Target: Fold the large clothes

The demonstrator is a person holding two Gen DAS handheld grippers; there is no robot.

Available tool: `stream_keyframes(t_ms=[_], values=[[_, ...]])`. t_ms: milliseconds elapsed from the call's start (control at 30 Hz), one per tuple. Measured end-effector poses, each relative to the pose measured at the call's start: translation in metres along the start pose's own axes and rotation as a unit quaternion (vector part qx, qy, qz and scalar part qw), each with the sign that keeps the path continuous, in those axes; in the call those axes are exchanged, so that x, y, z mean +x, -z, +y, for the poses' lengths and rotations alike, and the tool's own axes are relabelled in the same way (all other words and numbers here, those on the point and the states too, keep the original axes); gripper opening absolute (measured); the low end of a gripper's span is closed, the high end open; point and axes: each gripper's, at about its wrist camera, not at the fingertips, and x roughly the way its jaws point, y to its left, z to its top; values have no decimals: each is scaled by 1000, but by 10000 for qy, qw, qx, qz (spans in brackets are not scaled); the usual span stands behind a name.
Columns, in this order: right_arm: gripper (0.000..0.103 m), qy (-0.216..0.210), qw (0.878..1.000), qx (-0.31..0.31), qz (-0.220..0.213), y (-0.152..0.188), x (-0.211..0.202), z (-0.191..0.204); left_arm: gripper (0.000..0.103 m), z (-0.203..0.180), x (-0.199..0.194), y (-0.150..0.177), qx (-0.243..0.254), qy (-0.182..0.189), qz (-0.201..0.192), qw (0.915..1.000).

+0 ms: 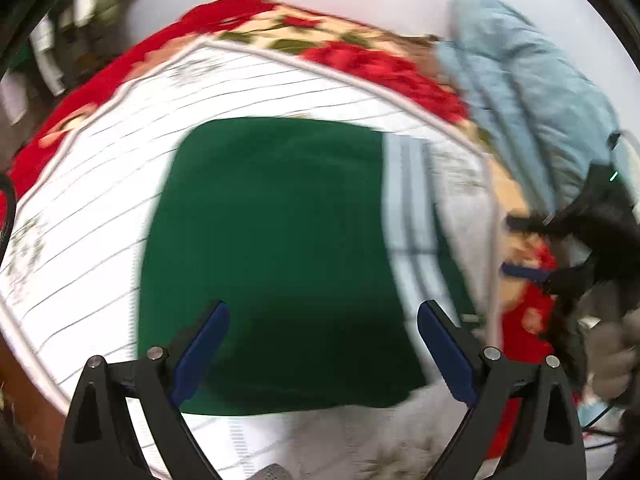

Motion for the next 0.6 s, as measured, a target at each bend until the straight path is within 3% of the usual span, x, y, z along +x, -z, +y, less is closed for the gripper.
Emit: stream_keyframes(t_ms=[100,167,200,233,300,367,433,500,600], values=[[78,-51,9987,-411,300,-19,46,34,96,29,13,-3,-149,-580,157,9981],[77,19,9955,-587,745,-29,81,42,96,45,21,-7,-277,-839,153,9960],[54,157,9937,-608,924,-32,96,42,96,49,23,-9,-309,-927,149,9951],[6,159,9915,-655,1117,-31,110,44,96,53,27,-10,-316,-987,146,9945],[3,155,9905,-732,1153,-32,111,49,96,58,35,-12,-233,-1218,175,9921],[2,686,9938,-713,504,-35,83,45,96,60,51,-11,-118,-1450,343,9888],[2,842,9962,-162,136,-42,62,22,96,65,64,-9,-147,-1511,499,9872],[3,1085,9940,118,104,-44,64,1,96,71,73,-7,-329,-1280,607,9894],[6,794,9945,596,340,-43,67,-22,96,68,73,-9,-372,-1287,651,9888]])
